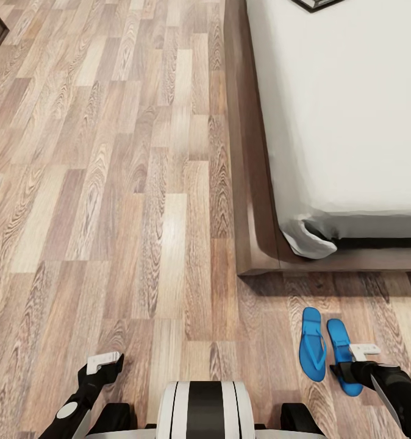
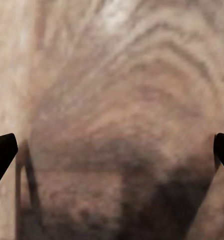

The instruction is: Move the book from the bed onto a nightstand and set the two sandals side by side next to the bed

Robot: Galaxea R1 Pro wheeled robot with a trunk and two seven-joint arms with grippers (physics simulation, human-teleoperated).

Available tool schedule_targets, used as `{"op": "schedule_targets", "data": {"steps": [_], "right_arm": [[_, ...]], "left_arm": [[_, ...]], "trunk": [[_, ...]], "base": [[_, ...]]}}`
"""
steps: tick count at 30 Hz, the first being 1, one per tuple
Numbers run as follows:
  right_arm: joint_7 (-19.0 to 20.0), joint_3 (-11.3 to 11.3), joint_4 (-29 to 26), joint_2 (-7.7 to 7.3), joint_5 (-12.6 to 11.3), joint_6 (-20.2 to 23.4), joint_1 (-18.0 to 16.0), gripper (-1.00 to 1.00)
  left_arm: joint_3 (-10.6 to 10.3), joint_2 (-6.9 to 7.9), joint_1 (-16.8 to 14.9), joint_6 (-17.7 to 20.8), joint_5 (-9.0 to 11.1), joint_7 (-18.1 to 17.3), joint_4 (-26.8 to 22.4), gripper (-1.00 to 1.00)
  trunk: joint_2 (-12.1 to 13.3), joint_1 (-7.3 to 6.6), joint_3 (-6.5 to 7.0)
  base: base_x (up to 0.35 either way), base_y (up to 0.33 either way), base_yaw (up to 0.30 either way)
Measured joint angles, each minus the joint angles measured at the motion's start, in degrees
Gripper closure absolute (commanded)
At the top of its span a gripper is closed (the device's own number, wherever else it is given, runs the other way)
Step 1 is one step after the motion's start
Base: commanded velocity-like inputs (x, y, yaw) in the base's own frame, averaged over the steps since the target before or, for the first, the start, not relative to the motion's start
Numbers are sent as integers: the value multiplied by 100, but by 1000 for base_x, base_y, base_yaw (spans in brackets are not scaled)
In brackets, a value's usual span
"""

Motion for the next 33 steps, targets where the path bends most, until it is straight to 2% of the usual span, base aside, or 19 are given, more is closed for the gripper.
{"op": "schedule_targets", "data": {"steps": [33], "right_arm": [[0, 1, 0, 0, 0, -1, 0, -100]], "left_arm": [[0, 0, 0, 0, 0, 0, 0, -100]], "trunk": [[0, 0, 0]], "base": [[0, 0, 0]]}}
